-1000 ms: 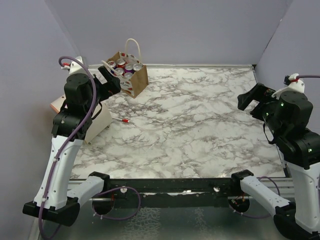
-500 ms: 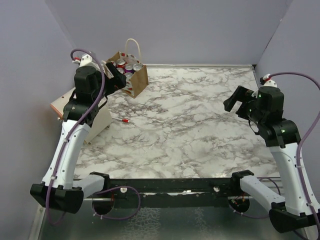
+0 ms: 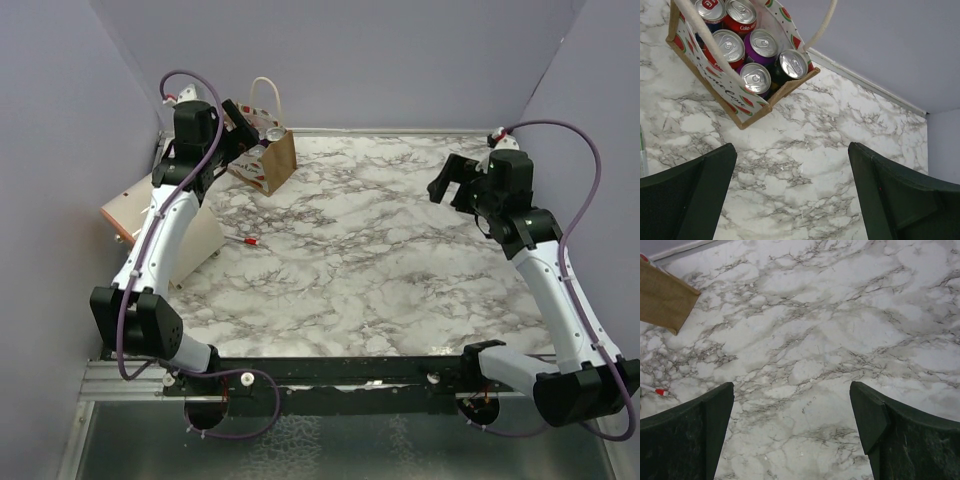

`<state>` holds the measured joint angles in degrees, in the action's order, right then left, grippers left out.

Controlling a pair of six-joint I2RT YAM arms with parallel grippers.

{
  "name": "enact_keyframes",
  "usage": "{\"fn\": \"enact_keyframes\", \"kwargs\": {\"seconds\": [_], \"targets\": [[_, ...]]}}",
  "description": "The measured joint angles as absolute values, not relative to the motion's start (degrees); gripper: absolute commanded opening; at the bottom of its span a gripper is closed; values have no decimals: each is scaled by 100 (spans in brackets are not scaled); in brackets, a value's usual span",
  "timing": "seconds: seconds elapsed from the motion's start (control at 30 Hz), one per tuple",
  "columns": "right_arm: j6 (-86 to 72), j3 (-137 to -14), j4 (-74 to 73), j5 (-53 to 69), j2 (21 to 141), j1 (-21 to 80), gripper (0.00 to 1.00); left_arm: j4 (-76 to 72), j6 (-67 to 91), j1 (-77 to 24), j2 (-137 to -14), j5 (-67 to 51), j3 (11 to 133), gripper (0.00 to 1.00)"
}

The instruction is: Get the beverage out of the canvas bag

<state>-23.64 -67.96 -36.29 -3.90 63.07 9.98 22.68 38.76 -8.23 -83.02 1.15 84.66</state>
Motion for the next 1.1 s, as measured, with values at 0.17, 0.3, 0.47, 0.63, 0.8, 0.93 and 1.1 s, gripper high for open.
{"fn": "enact_keyframes", "kwargs": {"seconds": [0.17,0.3,0.47,0.63,0.8,0.93,1.1], "targets": [[-2231,-6783,-3358,-217,6335,1002,99,2298,4213,-709,-8910,115,8897,99],[-2211,-6613,-3208,-134,6180,1052,99,2414,4453,-685,-9319,115,9277,99],[-2174,-6508,-3208,-117,6016,1100,99,2790,4593,-685,-9767,419,9961,99],[-2099,-6508,-3210,-145,5833,1109,99,3461,4963,-596,-10025,1507,10532,96],[-2064,-6508,-3210,-209,5695,1109,99,3920,5430,-279,-10298,2003,10761,99],[-2060,-6508,-3212,-224,5673,1109,99,3981,5478,-119,-10707,2091,10934,98],[-2027,-6508,-3218,-239,5583,1109,99,4270,5524,-73,-11360,2062,11478,85]]}}
